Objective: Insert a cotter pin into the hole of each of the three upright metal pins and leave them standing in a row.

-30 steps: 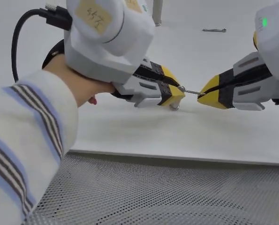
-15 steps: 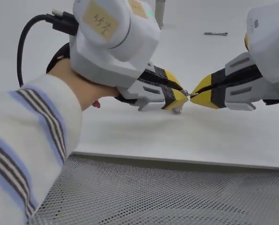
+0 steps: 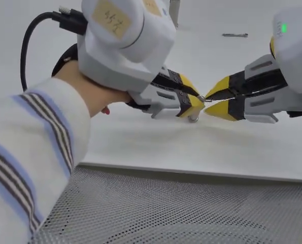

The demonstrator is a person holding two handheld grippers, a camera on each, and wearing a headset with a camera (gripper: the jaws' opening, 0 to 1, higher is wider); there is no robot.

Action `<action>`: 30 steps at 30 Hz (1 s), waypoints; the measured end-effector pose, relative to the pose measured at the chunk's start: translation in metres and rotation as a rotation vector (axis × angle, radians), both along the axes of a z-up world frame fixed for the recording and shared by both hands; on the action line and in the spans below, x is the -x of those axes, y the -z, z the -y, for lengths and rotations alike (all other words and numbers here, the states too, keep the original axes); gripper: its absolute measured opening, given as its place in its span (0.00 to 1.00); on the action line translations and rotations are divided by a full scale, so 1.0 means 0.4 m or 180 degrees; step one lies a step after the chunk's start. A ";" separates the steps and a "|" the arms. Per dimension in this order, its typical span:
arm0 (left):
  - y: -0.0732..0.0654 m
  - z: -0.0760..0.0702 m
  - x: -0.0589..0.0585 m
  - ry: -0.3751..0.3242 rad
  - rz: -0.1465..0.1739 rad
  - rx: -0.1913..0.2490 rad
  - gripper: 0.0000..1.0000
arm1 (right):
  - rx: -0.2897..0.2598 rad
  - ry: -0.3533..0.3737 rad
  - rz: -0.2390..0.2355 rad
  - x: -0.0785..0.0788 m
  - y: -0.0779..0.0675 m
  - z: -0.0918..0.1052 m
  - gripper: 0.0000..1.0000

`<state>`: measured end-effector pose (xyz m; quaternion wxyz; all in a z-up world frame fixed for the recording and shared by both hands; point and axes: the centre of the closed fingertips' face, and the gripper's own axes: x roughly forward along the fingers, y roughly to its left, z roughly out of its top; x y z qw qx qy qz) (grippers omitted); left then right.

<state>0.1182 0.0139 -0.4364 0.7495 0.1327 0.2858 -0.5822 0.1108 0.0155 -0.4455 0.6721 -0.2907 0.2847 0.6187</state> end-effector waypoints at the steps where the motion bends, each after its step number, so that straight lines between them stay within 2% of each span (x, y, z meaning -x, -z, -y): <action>1: 0.000 0.000 -0.001 -0.0001 -0.0003 0.0001 0.06 | -0.0011 0.0008 -0.0010 0.002 -0.002 0.002 0.05; 6: 0.001 -0.003 -0.002 -0.0003 -0.0004 -0.0001 0.06 | -0.0012 0.0039 -0.0017 -0.003 0.002 0.015 0.00; 11: -0.002 0.002 0.002 0.0000 0.0007 -0.0010 0.06 | -0.0110 0.0099 -0.0001 -0.012 -0.003 0.004 0.00; 17: -0.002 0.002 0.005 0.0004 0.0023 -0.0028 0.06 | -0.0092 0.0083 0.0024 -0.012 0.002 -0.001 0.00; 23: 0.004 0.003 0.001 -0.0039 -0.0047 -0.0005 0.06 | -0.0091 0.0110 0.0035 -0.010 0.002 0.003 0.00; 27: 0.005 0.002 0.005 -0.0002 -0.0018 -0.0021 0.06 | -0.0083 0.0172 0.0017 -0.001 0.009 0.009 0.00; 30: 0.009 -0.005 0.012 0.0031 -0.0054 -0.0052 0.09 | -0.0126 0.0268 -0.0020 0.000 0.014 0.014 0.05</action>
